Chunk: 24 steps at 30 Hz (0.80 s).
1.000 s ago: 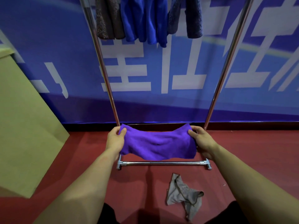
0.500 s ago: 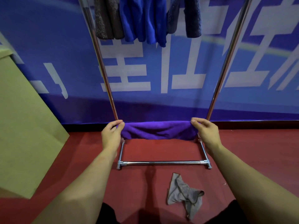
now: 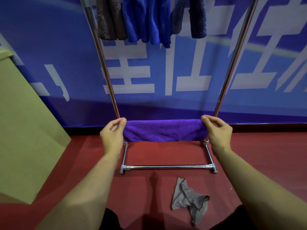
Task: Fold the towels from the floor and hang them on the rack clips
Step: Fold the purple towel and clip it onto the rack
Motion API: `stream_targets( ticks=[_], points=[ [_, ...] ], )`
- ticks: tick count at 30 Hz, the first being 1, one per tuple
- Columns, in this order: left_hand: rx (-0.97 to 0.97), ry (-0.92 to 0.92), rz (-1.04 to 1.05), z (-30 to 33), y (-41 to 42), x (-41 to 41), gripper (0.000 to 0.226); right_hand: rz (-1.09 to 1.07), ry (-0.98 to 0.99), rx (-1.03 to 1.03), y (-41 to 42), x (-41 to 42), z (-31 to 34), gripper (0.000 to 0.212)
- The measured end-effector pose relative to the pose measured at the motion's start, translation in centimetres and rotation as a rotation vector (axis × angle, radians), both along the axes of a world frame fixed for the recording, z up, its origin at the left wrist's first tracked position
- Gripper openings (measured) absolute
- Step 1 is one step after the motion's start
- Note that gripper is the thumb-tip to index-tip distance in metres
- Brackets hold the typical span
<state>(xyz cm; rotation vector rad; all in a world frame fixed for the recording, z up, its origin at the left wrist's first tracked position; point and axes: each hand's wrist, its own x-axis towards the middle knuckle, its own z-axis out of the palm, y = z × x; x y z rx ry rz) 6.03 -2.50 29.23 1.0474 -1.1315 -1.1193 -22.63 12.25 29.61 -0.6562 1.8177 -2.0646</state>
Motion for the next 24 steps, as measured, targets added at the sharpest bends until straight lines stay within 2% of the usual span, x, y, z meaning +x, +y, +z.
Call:
stream_targets(
  ticks=[7,13,20,24],
  points=[
    [0.022,-0.077,-0.072,-0.6,-0.1,-0.1,0.008,0.025,-0.026,0.080,-0.4,-0.4,-1.3,0.018],
    [0.058,-0.223,-0.182,-1.6,-0.5,0.0,0.034,0.167,0.018,0.293,-0.9,-0.2,-2.9,0.043],
    [0.116,-0.168,-0.099,-1.9,-0.8,-0.3,0.044,0.038,-0.061,0.242,-0.7,0.0,-2.5,0.050],
    [0.127,-0.131,-0.015,-1.9,-0.7,-0.8,0.059,0.011,-0.137,0.174,-1.1,0.2,-2.5,0.061]
  ],
)
